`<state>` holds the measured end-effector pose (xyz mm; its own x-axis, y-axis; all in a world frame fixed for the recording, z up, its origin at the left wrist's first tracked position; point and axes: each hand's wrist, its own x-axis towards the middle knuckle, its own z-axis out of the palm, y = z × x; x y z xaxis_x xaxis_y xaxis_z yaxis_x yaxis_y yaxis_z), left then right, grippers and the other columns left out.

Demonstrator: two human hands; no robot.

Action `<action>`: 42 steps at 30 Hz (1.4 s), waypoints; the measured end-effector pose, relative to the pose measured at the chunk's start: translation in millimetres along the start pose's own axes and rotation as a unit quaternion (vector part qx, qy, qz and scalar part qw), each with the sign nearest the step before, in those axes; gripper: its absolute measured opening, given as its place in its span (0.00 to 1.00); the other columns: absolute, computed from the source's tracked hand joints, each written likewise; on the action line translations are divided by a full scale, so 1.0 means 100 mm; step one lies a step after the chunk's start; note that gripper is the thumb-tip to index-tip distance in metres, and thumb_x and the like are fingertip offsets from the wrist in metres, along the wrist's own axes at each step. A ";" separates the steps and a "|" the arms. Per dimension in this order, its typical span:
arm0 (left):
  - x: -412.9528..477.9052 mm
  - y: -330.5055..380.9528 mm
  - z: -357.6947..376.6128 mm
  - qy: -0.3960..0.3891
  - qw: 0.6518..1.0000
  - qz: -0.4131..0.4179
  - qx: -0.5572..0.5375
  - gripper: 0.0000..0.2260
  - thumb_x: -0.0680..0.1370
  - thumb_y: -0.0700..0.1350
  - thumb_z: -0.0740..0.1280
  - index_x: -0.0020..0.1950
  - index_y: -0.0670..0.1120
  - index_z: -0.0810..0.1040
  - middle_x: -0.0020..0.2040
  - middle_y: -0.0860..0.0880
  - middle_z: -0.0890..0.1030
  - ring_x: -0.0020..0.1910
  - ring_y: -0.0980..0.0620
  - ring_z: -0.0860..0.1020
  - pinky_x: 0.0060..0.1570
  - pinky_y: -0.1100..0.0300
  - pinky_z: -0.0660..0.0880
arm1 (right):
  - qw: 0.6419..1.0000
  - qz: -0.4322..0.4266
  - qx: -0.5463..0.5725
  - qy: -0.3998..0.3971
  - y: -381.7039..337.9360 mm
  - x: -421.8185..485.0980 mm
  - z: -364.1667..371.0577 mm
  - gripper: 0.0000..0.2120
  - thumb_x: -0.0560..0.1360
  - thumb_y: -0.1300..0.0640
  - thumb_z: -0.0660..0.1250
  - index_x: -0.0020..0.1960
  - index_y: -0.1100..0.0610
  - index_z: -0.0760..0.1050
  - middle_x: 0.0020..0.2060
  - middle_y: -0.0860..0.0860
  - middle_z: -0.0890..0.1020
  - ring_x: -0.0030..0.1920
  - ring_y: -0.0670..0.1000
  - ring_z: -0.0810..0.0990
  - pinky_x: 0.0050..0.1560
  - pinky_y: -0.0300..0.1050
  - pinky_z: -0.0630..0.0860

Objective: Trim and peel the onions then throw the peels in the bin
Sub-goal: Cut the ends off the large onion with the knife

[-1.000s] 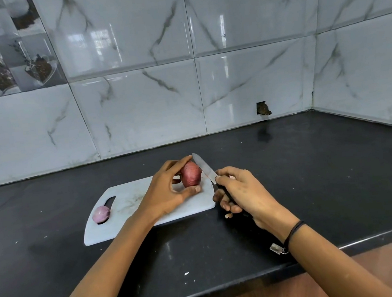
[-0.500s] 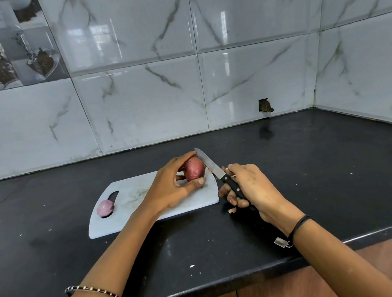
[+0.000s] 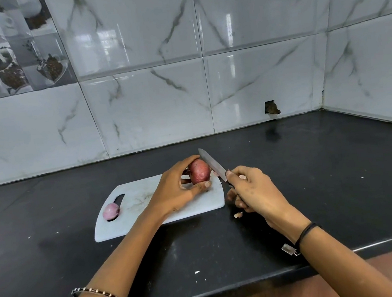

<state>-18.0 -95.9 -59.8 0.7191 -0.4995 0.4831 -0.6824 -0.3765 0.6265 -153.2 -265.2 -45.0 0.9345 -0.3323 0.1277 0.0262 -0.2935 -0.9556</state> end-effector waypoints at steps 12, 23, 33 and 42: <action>0.02 0.02 0.04 0.009 0.999 -0.033 0.037 0.27 0.71 0.61 0.77 0.68 0.61 0.74 0.56 0.56 0.84 0.53 0.60 0.82 0.57 0.62 0.77 | 0.971 -0.090 -0.217 0.053 -0.01 0.00 0.13 0.17 0.84 0.55 0.55 0.38 0.58 0.72 0.33 0.54 0.74 0.39 0.57 0.78 0.38 0.57 0.82; 0.04 0.03 0.03 0.007 0.999 -0.014 0.040 0.23 0.73 0.61 0.75 0.66 0.60 0.75 0.52 0.57 0.84 0.49 0.59 0.82 0.52 0.64 0.77 | 0.943 -0.027 -0.332 0.015 -0.48 0.12 0.23 0.12 0.83 0.55 0.59 0.61 0.61 0.72 0.59 0.60 0.75 0.59 0.64 0.77 0.56 0.53 0.74; 0.09 0.02 0.08 0.002 0.999 -0.034 0.028 0.26 0.74 0.62 0.74 0.70 0.58 0.74 0.55 0.54 0.84 0.52 0.55 0.82 0.49 0.67 0.74 | 0.944 -0.022 -0.330 0.015 -0.41 0.05 0.18 0.09 0.83 0.55 0.58 0.57 0.60 0.72 0.56 0.60 0.76 0.51 0.62 0.76 0.52 0.52 0.74; 0.11 0.00 0.07 -0.002 0.999 -0.037 0.027 0.26 0.74 0.63 0.73 0.70 0.59 0.74 0.53 0.54 0.84 0.50 0.57 0.82 0.48 0.73 0.75 | 0.946 -0.019 -0.322 0.015 -0.42 0.22 0.30 0.12 0.83 0.56 0.60 0.62 0.62 0.72 0.60 0.61 0.76 0.58 0.63 0.78 0.56 0.55 0.76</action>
<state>-10.9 -106.7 -58.2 0.7669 -0.4724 0.4344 -0.6341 -0.4530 0.6267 -123.4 -233.2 -9.9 0.9264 -0.3335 0.1746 -0.1721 -0.7877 -0.5916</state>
